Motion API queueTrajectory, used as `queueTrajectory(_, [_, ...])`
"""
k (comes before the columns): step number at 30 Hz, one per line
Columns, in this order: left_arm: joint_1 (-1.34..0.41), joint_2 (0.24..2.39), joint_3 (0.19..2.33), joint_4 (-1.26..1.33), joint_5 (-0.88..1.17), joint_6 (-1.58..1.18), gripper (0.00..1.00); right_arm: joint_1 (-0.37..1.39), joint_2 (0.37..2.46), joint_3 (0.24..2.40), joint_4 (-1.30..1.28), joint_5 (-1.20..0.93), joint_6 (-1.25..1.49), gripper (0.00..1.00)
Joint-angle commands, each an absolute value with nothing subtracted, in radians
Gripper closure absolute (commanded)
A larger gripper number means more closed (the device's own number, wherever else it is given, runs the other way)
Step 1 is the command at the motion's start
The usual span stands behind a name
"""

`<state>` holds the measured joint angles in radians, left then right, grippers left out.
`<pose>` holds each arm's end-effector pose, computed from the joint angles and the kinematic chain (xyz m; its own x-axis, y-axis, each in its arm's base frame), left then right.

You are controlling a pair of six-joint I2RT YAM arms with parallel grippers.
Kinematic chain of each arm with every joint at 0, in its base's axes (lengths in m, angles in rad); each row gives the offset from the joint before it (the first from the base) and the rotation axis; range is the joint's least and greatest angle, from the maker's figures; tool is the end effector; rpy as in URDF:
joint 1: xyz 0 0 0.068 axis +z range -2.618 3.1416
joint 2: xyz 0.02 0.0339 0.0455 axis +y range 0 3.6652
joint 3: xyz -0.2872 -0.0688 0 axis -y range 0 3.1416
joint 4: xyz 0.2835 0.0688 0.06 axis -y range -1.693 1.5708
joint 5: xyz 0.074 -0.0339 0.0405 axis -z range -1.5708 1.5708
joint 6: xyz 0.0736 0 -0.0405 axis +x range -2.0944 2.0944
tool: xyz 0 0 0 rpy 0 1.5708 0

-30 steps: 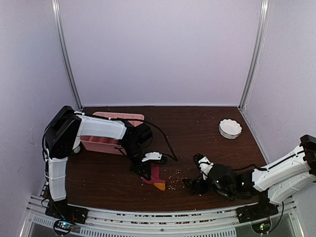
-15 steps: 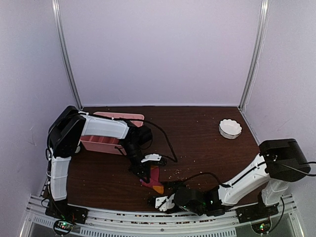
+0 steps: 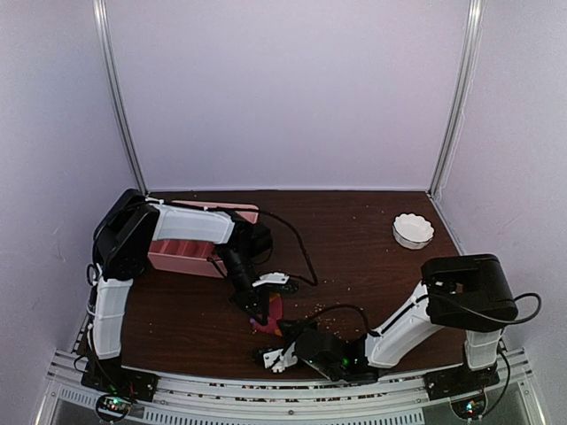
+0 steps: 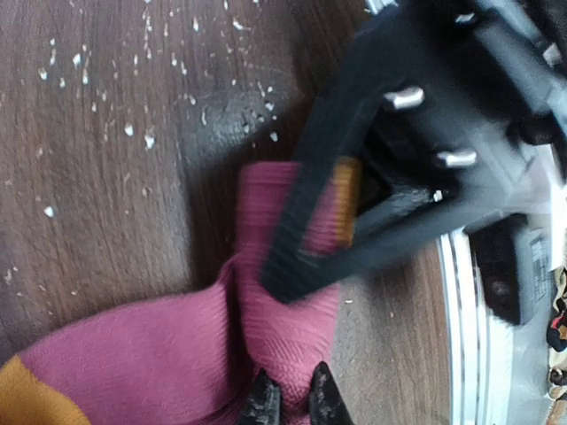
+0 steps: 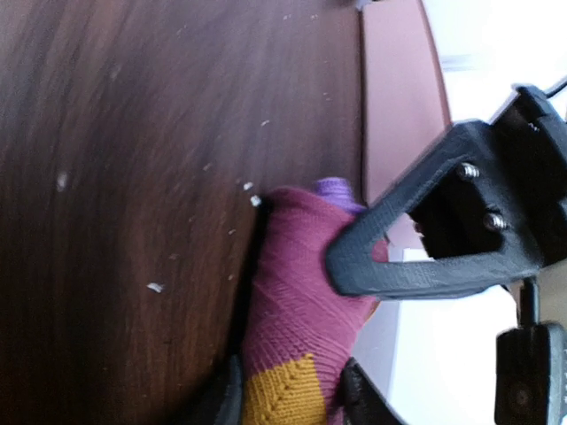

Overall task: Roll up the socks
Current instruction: Roll the sock.

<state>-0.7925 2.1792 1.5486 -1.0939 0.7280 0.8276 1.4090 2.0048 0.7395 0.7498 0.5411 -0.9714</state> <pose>0.2661 -0.3397 0.1030 -0.1307 0.9155 -0.3806 0.8222 -0.1144 -0.5576 0.1023 0.3912 0.0542 0.5941 -0.7537 -0.2812 -0.5021 -0.0743 -0.8616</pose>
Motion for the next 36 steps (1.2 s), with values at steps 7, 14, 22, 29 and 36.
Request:
queueTrajectory(7, [-0.753,2.064,1.638,-1.122,0.8,0.819,0.54,1.341,1.894,0.841,0.384,0.499,-0.636,1.0])
queueTrajectory(14, [-0.747,2.025,1.629,-1.137,0.788,0.791,0.5,1.339,1.846,0.817,0.392,0.487,-0.538,1.0])
queueTrajectory(22, [-0.709,1.943,1.538,-1.023,0.707,0.756,0.02,1.337,1.789,0.776,0.364,0.363,-0.391,1.0])
queueTrajectory(29, [-0.677,1.789,1.531,-1.041,0.665,0.788,0.02,1.322,1.715,0.763,0.412,0.339,-0.266,1.0])
queueTrajectory(36, [-0.687,1.752,1.594,-1.122,0.7,0.864,0.02,1.303,1.569,0.769,0.439,0.264,-0.179,1.0])
